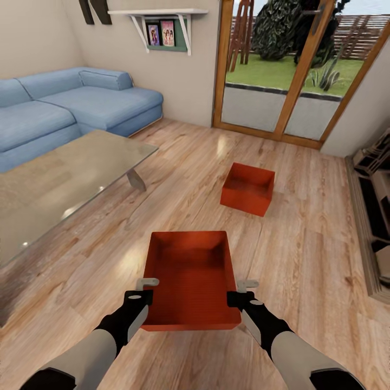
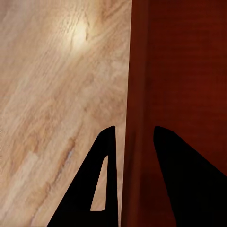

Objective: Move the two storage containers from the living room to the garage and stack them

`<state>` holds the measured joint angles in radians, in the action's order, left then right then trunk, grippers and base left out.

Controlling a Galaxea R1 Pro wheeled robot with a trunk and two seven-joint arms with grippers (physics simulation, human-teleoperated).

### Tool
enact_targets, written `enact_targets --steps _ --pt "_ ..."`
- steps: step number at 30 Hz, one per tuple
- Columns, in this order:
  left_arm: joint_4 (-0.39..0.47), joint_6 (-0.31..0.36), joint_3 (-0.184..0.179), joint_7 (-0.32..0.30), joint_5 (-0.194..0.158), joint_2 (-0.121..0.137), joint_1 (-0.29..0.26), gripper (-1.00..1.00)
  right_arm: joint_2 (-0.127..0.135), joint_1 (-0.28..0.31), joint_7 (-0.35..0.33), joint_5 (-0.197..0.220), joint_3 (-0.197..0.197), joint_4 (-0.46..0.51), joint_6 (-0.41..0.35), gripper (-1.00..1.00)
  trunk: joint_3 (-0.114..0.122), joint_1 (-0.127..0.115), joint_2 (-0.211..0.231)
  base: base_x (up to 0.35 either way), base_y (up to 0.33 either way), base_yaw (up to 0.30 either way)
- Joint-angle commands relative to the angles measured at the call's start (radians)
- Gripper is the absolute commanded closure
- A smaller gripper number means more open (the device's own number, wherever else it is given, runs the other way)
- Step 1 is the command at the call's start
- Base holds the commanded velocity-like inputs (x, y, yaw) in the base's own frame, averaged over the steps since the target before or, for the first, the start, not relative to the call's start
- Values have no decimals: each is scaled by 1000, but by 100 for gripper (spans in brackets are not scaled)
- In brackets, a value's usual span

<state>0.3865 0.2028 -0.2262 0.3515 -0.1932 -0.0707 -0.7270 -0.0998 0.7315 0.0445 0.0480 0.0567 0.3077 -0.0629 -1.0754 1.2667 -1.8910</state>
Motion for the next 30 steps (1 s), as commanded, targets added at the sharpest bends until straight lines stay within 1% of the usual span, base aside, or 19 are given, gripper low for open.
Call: enact_targets --steps 1,11,19,30 --pt "1 9 -2 12 1 3 0 100 0 0 3 -2 2 3 -6 100 3 -4 7 0 0 0" --pt "1 8 0 12 1 6 0 100 -1 0 4 -3 3 2 -12 100 34 -42 77 0 0 0" --pt "3 7 49 11 1 8 0 100 -1 0 5 -3 3 2 -12 100 59 -73 133 0 0 0" --pt "3 7 53 10 2 11 0 100 -1 0 4 -3 3 3 -10 100 93 -115 210 0 0 0"
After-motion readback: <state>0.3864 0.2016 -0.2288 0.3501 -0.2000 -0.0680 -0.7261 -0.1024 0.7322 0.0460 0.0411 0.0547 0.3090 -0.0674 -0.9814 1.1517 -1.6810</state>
